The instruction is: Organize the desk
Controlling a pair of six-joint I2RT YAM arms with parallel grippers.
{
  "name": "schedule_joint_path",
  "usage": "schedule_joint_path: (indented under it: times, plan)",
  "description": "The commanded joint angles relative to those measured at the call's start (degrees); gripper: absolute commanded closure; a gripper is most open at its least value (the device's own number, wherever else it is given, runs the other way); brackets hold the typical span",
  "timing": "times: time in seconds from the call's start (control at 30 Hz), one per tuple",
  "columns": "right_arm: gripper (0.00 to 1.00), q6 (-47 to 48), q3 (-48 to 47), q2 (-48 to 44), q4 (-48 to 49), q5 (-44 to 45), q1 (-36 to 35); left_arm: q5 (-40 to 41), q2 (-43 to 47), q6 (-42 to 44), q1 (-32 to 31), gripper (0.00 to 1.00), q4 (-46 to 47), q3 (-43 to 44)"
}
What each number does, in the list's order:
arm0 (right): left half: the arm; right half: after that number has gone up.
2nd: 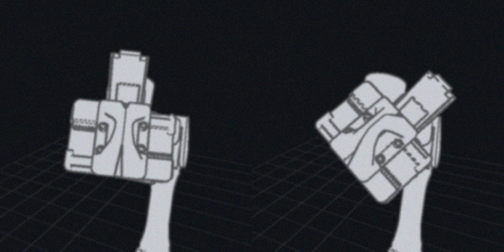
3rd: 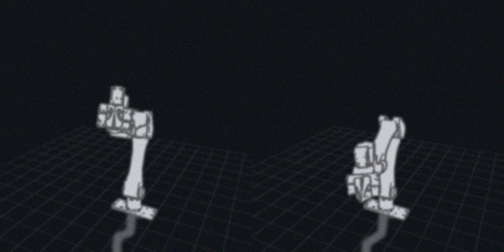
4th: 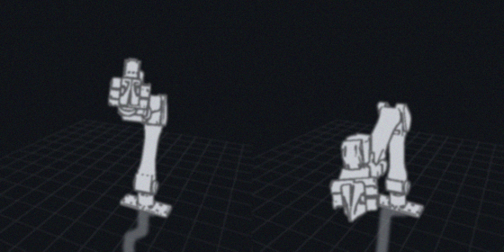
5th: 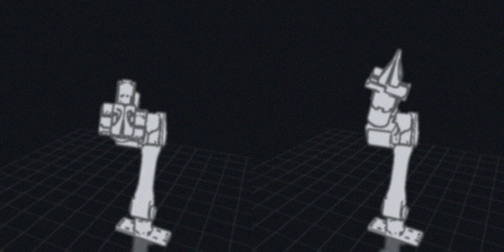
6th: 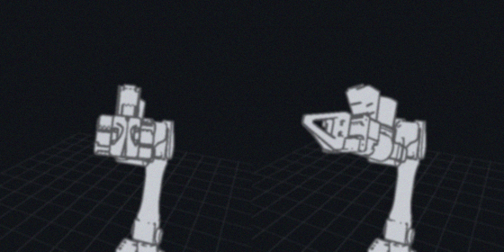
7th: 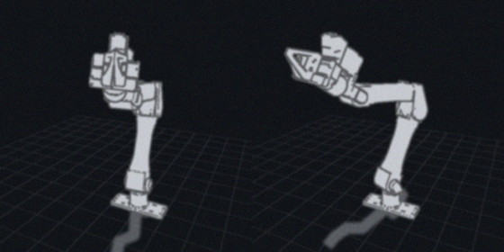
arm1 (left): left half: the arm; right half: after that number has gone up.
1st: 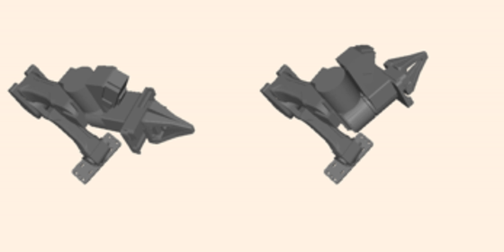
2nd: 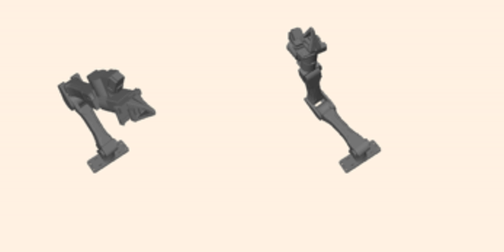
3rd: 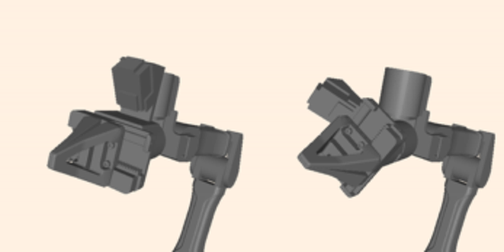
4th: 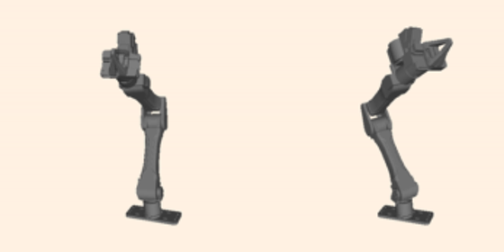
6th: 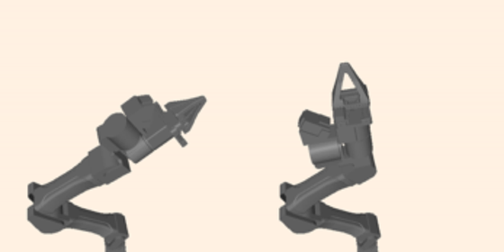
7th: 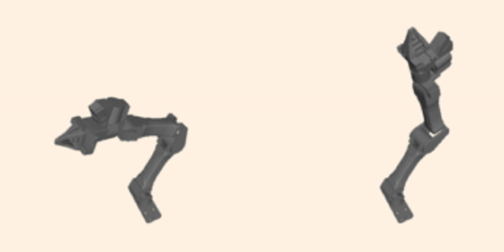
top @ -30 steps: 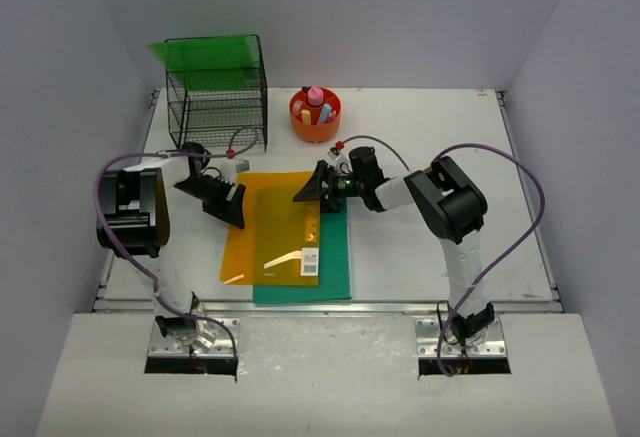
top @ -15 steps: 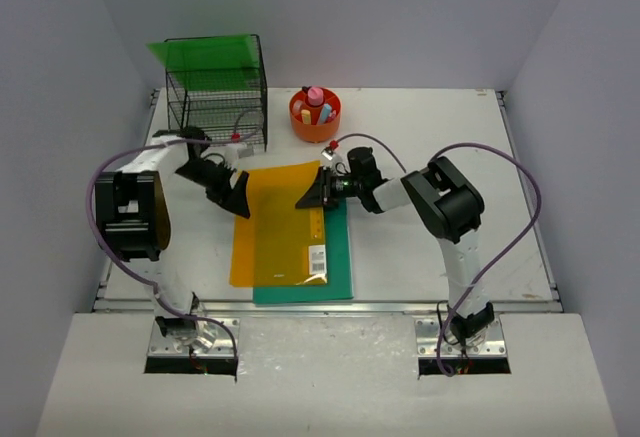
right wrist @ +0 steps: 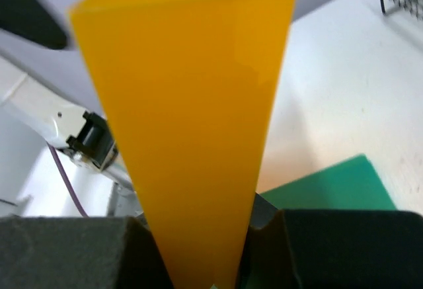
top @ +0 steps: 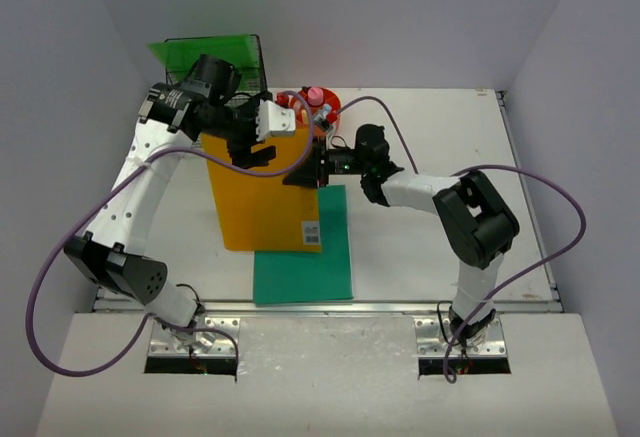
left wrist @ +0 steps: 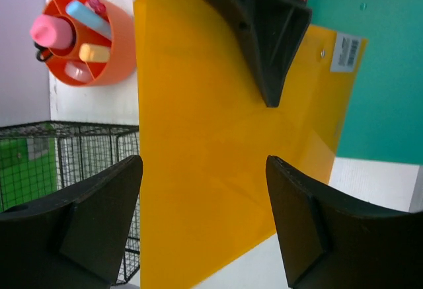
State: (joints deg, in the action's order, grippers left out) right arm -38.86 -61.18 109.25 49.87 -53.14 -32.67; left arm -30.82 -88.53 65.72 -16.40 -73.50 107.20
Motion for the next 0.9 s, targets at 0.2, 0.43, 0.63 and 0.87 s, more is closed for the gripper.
schedule_joint_path:
  times: [0.2, 0.43, 0.63, 0.87]
  plan:
    - [1.00, 29.98, 6.06, -13.50, -1.87, -3.76, -3.72, 10.84, 4.06, 11.68, -5.25, 0.28, -2.09, -8.58]
    - [1.00, 36.88, 11.36, -17.53, -2.22, -1.86, -4.23, 9.68, 4.30, 8.82, -5.74, 0.28, -2.17, -7.29]
    - [1.00, 43.36, 12.49, -18.58, -0.66, 0.55, -5.04, 7.47, 5.23, 2.92, -9.36, 0.29, -2.17, -11.79]
    - [1.00, 50.35, 10.51, -18.37, -5.50, 1.70, -6.40, 13.68, 2.75, -5.19, -17.11, 0.39, -2.17, -15.21]
